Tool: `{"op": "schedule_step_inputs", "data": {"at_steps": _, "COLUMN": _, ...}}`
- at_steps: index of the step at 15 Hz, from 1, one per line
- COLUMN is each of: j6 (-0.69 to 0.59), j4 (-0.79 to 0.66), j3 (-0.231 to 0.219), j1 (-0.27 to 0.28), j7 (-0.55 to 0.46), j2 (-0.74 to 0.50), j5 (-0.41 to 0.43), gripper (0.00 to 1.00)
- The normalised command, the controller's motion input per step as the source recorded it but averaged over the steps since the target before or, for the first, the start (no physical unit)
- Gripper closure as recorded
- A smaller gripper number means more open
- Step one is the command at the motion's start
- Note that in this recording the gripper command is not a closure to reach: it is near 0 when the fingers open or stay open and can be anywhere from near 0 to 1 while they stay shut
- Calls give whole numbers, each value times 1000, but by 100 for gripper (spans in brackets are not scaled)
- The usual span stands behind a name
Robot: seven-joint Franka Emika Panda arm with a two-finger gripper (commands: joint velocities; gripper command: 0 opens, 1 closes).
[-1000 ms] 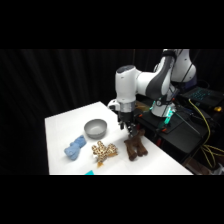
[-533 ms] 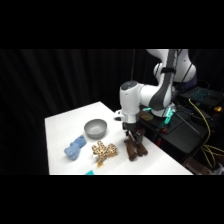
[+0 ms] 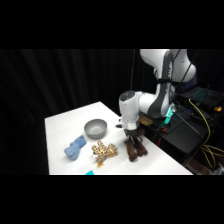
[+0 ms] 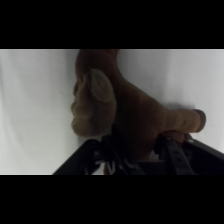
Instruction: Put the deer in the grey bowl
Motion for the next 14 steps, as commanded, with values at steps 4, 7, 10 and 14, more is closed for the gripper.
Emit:
{"op": "schedule_step_inputs", "data": {"at_steps": 4, "j6": -337, "j4": 2, "j3": -31, "j1": -84, "j7": -162, "j2": -273, "j5": 27, "gripper": 49}}
{"op": "schedule_step_inputs", "data": {"at_steps": 7, "j6": -665, "j4": -4, "j3": -85, "j1": -85, "j7": -205, "j2": -521, "j5": -21, "gripper": 49}}
{"op": "schedule_step_inputs", "data": {"at_steps": 10, "j6": -669, "j4": 28, "j3": -155, "j1": -86, "j7": -195, "j2": -638, "j5": -91, "gripper": 49}}
{"op": "schedule_step_inputs", "data": {"at_steps": 14, "j6": -456, "j4": 132, "j3": -195, "j1": -106, "j7": -146, "j2": -455, "j5": -218, "gripper": 48}}
